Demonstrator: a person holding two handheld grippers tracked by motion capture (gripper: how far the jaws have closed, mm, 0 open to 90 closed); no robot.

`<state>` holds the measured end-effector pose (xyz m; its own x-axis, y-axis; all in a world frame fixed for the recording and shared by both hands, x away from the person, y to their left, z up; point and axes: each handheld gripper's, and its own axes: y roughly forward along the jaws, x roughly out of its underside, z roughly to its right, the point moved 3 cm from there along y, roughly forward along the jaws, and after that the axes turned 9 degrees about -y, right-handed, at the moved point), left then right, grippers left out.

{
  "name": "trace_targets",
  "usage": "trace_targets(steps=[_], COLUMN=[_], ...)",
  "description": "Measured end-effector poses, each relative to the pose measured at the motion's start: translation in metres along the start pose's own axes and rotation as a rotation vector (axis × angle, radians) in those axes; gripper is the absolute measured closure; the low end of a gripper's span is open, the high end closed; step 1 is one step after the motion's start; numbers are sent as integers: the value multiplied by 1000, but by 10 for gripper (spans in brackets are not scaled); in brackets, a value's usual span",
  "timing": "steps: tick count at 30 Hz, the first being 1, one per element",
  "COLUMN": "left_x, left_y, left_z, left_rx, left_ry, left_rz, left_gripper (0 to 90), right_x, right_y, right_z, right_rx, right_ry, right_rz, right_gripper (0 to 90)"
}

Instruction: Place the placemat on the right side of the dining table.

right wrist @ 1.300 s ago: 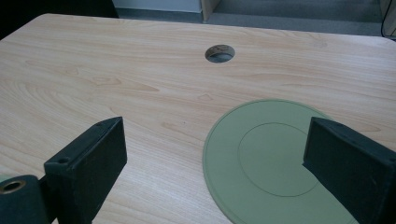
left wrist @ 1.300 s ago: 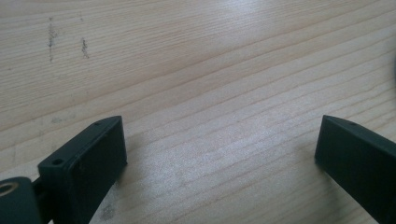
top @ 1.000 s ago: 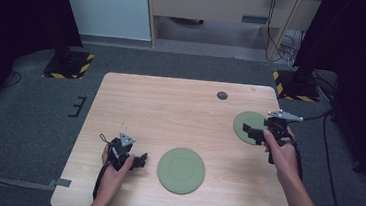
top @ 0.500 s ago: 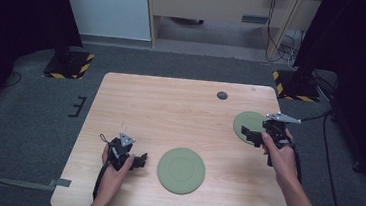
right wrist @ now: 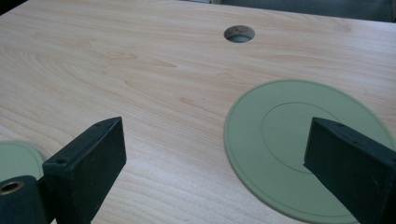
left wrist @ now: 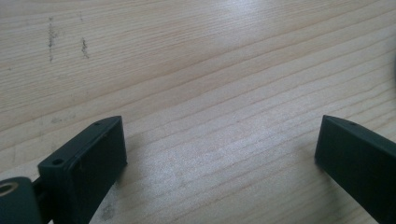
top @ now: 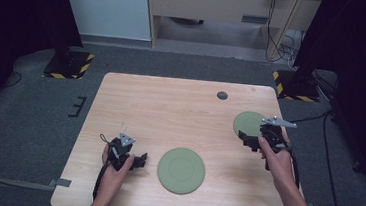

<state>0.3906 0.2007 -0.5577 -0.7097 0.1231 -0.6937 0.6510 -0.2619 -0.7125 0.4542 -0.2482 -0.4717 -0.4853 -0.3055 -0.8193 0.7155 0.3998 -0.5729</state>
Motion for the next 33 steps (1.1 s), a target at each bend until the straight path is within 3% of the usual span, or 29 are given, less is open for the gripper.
trace_targets(steps=[14, 24, 31, 33], left_x=[0, 0, 0, 0], left_y=[0, 0, 0, 0], left_z=[1, 1, 1, 1], left_rx=[3, 4, 5, 5], left_ry=[3, 4, 7, 6], left_rz=[-1, -1, -2, -1], left_gripper=[15, 15, 15, 15], right_x=[28, 42, 56, 57], right_y=[22, 48, 66, 68], right_z=[-30, -56, -65, -65], right_rx=[-41, -52, -19, -17], right_ry=[-54, -99, -126, -120], right_rz=[-85, -156, -210, -191], right_gripper=[57, 58, 39, 28])
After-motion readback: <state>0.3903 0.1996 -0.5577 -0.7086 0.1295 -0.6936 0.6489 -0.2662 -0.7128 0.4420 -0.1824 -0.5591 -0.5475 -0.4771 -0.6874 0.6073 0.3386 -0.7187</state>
